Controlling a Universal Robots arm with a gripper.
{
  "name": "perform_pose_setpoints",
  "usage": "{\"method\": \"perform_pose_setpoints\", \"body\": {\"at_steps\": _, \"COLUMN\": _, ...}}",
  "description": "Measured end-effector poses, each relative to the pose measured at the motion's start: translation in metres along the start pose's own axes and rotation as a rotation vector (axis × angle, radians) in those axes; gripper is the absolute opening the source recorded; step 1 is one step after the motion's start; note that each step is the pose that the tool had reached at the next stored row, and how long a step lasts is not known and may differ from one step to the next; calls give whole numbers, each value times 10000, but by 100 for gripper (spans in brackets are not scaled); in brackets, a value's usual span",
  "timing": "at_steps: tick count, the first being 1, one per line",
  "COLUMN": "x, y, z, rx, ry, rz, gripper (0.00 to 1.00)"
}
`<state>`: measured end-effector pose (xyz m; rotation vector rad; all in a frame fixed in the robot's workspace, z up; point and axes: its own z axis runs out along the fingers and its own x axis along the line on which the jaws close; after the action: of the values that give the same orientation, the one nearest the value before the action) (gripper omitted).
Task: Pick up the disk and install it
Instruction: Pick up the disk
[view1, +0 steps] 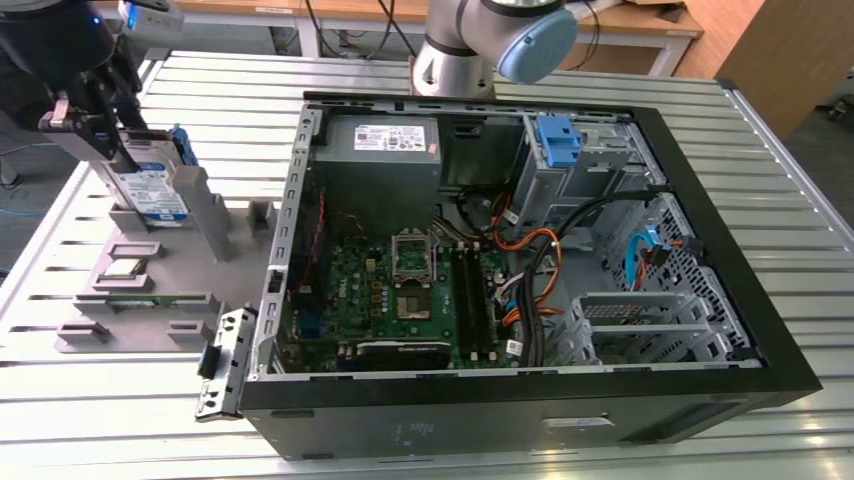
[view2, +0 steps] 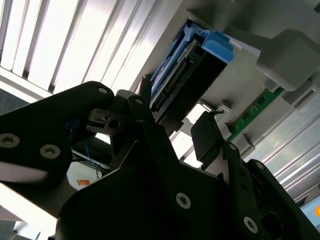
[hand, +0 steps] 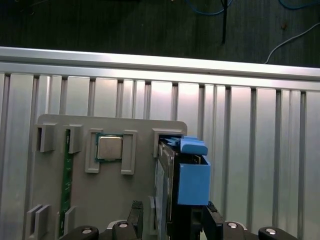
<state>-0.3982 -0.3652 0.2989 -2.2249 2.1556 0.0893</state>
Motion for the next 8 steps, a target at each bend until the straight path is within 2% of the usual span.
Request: {"method": "perform_pose_setpoints", "body": {"at_steps": 8, "x": -52, "y": -4, "z": 17, "rx": 0, "ry": 0, "rz": 16, "gripper": 59}}
